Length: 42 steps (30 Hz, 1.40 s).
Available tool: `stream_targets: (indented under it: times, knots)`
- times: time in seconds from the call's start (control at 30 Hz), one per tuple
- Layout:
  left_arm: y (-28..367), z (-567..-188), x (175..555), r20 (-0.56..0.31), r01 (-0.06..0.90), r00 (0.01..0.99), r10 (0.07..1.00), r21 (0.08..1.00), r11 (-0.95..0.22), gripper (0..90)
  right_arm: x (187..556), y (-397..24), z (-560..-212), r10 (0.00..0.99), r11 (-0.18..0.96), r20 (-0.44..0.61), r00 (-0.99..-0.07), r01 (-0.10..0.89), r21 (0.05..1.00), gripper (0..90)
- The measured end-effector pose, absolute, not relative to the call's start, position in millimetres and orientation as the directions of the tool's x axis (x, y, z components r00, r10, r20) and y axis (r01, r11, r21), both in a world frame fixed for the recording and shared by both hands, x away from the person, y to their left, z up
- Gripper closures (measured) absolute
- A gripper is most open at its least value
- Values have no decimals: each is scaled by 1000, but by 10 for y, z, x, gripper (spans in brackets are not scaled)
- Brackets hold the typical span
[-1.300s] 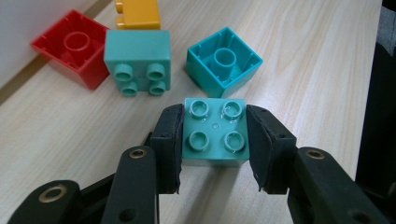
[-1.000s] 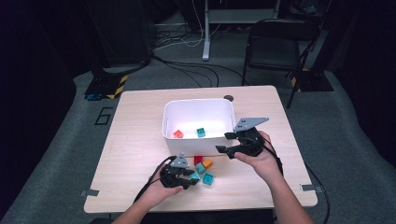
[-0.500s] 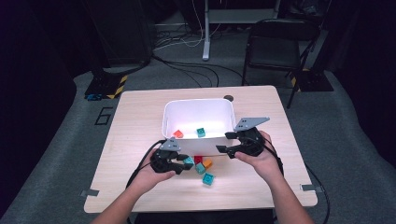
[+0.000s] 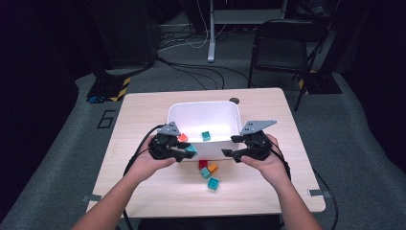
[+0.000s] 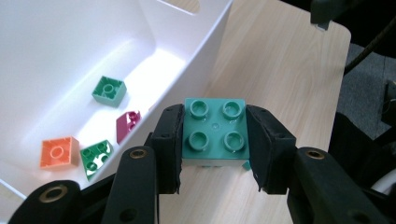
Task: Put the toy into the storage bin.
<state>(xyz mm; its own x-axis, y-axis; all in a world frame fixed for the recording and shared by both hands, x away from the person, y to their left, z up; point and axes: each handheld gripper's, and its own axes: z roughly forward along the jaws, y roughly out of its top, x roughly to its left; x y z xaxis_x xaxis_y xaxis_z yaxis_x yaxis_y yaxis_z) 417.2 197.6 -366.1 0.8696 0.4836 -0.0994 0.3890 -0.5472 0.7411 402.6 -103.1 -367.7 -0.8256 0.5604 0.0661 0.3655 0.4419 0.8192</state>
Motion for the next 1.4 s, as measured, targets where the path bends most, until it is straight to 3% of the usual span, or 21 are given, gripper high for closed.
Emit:
stream_targets:
  times: [0.6, 1.4]
  knots:
    - [1808, -3412, 4686, -79, 379, 865, 495, 749, -543, 585, 4039, -1050, -3681, 561, 440, 67, -825, 365, 820, 373]
    - [1407, -3531, 5401, -105, 417, 842, 529, 748, -516, 584, 4059, -1046, -3718, 557, 442, 76, -827, 373, 816, 373]
